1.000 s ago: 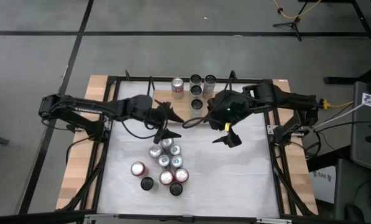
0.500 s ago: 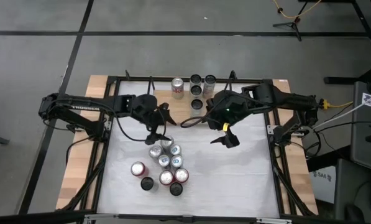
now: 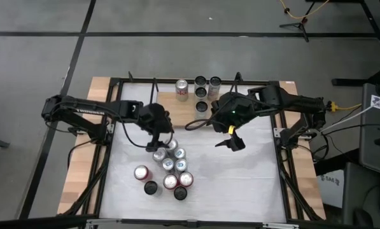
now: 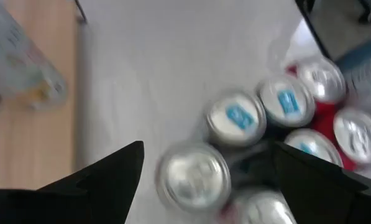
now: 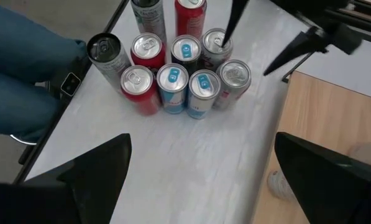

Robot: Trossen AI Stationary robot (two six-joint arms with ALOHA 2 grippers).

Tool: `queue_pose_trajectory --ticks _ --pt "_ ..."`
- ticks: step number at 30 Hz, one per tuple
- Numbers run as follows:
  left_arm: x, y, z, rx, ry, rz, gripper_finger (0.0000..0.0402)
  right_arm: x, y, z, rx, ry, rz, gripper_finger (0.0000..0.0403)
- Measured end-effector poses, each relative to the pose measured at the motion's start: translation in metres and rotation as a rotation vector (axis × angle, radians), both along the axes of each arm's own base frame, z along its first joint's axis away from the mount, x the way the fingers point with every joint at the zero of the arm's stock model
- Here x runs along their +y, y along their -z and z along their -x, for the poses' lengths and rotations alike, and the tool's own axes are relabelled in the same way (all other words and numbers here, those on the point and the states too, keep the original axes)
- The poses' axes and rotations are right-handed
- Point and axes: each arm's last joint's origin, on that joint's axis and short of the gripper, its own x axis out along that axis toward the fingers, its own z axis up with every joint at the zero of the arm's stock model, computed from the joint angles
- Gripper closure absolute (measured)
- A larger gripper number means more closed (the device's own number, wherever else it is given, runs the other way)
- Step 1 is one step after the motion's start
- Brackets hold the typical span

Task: Place canned beverage on shelf
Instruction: Put the red silver soda can onto the shelf aligned with the other red silver soda can

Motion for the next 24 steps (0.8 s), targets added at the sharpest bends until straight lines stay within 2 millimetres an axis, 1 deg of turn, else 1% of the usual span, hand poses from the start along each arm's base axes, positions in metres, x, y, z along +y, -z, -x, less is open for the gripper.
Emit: queue_pose_trajectory --ticks 2,4,12,20,24 --pt "-0.004 0.003 0.000 0.026 0.012 0.004 0.0061 0.000 0.000 0.000 0.001 0.000 0.000 0.0013" --pt "-0.008 0.007 0.004 0.092 -0.001 0.027 0.0061 0.000 0.000 0.000 0.001 0.000 0.000 0.0013" --pt "-0.025 0.010 0.011 0.188 -0.037 0.101 0.0061 0.000 0.000 0.000 0.000 0.000 0.000 0.0013" --pt "-0.044 0.013 0.017 0.244 -0.002 0.088 0.0061 0.000 0.000 0.000 0.000 0.000 0.000 0.0013" --pt "-0.052 0.013 0.019 0.237 -0.013 0.024 0.0061 0.000 0.000 0.000 0.000 0.000 0.000 0.0013"
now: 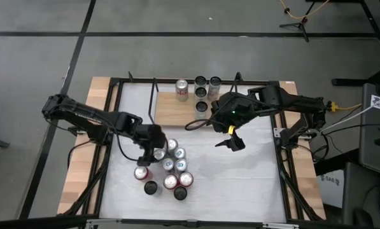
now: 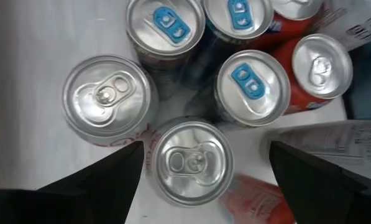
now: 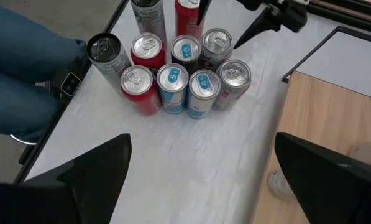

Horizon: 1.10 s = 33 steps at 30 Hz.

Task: Place canned beverage on shelf
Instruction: Put the red silver soda can onto the shelf aligned with the other red silver soda can

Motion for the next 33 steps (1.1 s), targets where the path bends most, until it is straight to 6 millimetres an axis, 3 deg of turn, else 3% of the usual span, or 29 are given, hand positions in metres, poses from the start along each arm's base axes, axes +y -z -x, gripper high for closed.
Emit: queue_pose_trajectory --ticks 14,33 --pt "-0.027 0.000 0.007 -0.020 -0.145 -0.081 0.0061 0.000 0.000 0.000 0.001 0.000 0.000 0.0013" --pt "-0.032 0.008 0.007 0.020 -0.223 -0.105 0.0061 0.000 0.000 0.000 0.003 0.000 0.000 0.0013"
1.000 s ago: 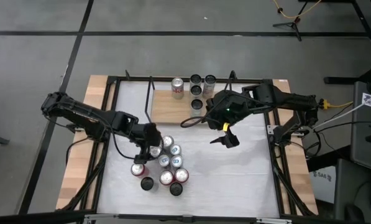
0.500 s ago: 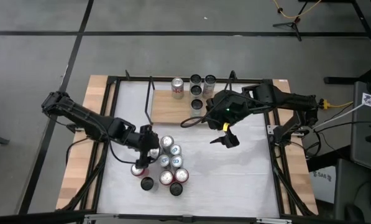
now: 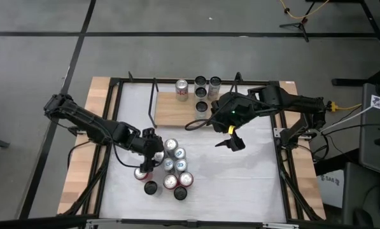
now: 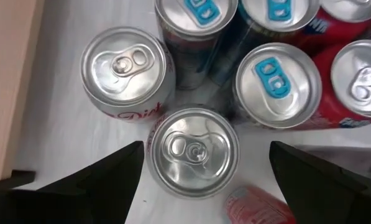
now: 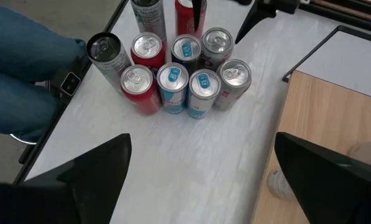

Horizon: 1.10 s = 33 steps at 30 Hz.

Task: Place canned beverage on shelf
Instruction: Put the red silver soda can onto the shelf aligned with the other red silver soda can

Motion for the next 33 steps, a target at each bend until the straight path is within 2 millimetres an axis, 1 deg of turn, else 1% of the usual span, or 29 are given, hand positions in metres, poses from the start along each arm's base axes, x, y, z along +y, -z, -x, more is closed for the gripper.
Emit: queue_pose_trajectory --ticks 10,16,26,33 --pt "-0.006 0.026 -0.014 0.095 0.004 -0.037 0.0061 0.000 0.000 0.000 0.001 -0.001 -0.001 0.0013" --pt "-0.008 0.038 -0.020 0.141 0.012 -0.053 0.0062 0.000 0.000 0.000 0.001 -0.001 -0.002 0.0013" --pt "-0.009 0.039 -0.021 0.142 0.013 -0.052 0.0108 0.000 0.000 0.000 0.001 -0.002 -0.002 0.0013" --pt "-0.009 0.039 -0.021 0.143 0.053 -0.063 0.0113 0.000 0.000 0.000 0.001 -0.002 -0.002 0.0013"
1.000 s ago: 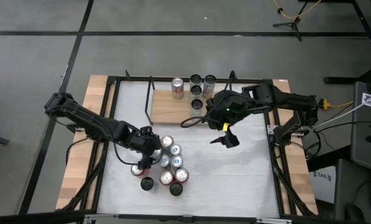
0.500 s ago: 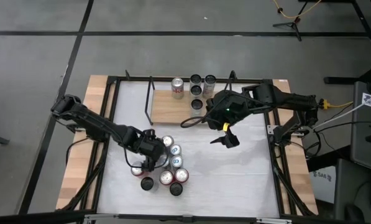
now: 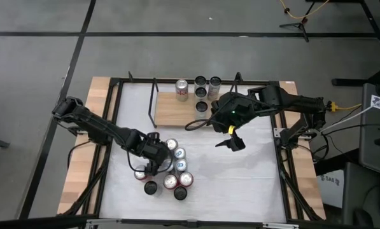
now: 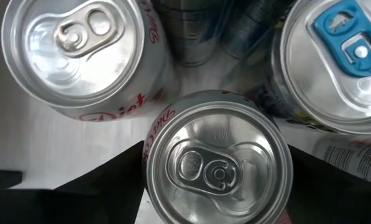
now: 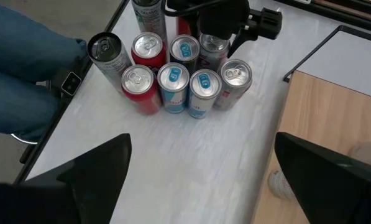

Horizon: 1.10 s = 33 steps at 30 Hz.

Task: Place canned beverage on shelf
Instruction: Put the red silver soda can onto the shelf aligned with the other red silver soda can

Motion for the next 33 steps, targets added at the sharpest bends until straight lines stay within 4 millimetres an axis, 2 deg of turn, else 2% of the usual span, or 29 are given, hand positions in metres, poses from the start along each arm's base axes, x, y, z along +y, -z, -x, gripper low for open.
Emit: queue_pose_trajectory --ticks 24,33 --pt "0.0065 0.0003 -0.0020 0.025 0.325 -0.034 0.0108 -0.0001 0.0000 -0.0001 -0.001 0.000 0.000 0.0013" --pt "0.0063 0.0003 -0.0019 0.027 0.325 -0.026 0.0095 0.0000 0.0000 -0.0001 -0.001 0.000 0.000 0.0013"
